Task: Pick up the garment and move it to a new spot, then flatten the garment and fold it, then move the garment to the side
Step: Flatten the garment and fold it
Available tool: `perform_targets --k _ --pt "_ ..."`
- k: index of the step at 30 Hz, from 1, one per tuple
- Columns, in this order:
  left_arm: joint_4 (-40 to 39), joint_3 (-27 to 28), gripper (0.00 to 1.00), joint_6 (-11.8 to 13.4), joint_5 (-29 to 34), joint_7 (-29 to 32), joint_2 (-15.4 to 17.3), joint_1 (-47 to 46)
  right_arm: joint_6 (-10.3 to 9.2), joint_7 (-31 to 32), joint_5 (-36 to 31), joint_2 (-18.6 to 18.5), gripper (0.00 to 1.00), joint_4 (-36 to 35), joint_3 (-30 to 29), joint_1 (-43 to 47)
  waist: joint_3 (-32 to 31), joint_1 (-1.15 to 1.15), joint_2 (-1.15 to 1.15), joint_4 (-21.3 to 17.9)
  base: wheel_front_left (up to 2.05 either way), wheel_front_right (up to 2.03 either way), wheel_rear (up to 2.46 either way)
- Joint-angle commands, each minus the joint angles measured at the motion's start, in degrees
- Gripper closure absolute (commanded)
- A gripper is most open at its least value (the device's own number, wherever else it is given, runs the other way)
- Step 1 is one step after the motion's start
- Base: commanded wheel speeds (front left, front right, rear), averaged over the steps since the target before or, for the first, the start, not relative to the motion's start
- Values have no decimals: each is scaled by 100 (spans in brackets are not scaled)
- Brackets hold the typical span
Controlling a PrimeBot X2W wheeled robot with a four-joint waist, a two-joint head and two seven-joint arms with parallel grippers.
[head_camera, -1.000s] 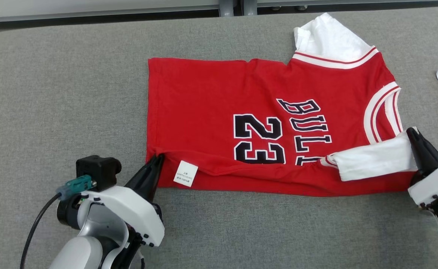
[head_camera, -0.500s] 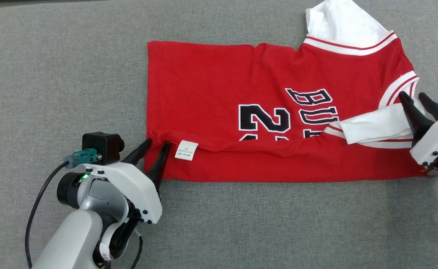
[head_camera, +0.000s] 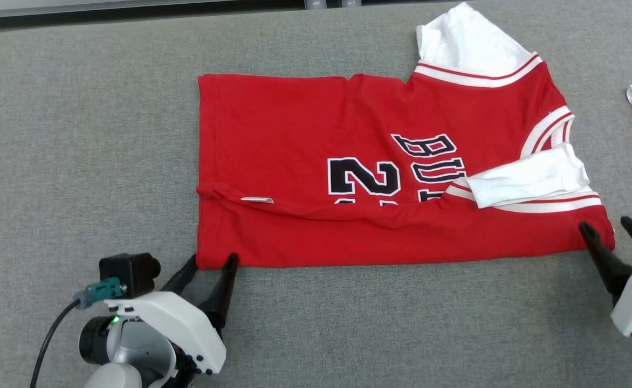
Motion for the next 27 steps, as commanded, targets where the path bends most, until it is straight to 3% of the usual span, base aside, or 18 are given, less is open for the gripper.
perform_targets --k 1,11,12,13,14,15,16,17,18,19,27 --pt "-40 16 0 35 -43 -27 -11 95 0 51 -59 -30 0 -66 -38 137 33 0 0 -30 0 0 0" --pt "180 -104 0 -35 -71 112 9 20 0 239 -581 203 0 363 -139 -48 377 0 0 61 0 0 0" --pt "212 -145 12 -57 -90 150 6 -2 0 302 -558 215 0 439 -81 -87 395 0 0 76 0 0 0" --pt "212 -145 12 -57 -90 150 6 -2 0 302 -558 215 0 439 -81 -87 395 0 0 76 0 0 0" --pt "240 -175 68 -102 -105 173 -5 -30 0 366 -528 213 0 505 -27 -114 408 0 0 93 0 0 0" --pt "262 -237 100 -175 -131 211 -19 -58 0 419 -489 195 0 562 25 -140 411 0 0 112 0 0 0" --pt "284 -311 100 -248 -167 261 -28 -71 0 479 -436 173 0 612 75 -159 405 0 0 129 0 0 0" --pt "287 -355 100 -309 -209 277 -62 -63 0 516 -373 164 57 625 124 -163 388 0 0 145 0 0 0" --pt "279 -385 100 -362 -242 287 -76 -66 0 537 -306 146 88 633 124 -172 358 0 0 155 0 0 0" --pt "263 -372 100 -395 -279 287 -76 -58 0 565 -242 93 100 629 124 -171 318 0 0 162 0 0 0" --pt "-350 -116 100 -489 -615 454 288 310 -1 1199 694 -588 100 183 -102 112 -104 0 0 176 0 0 0"
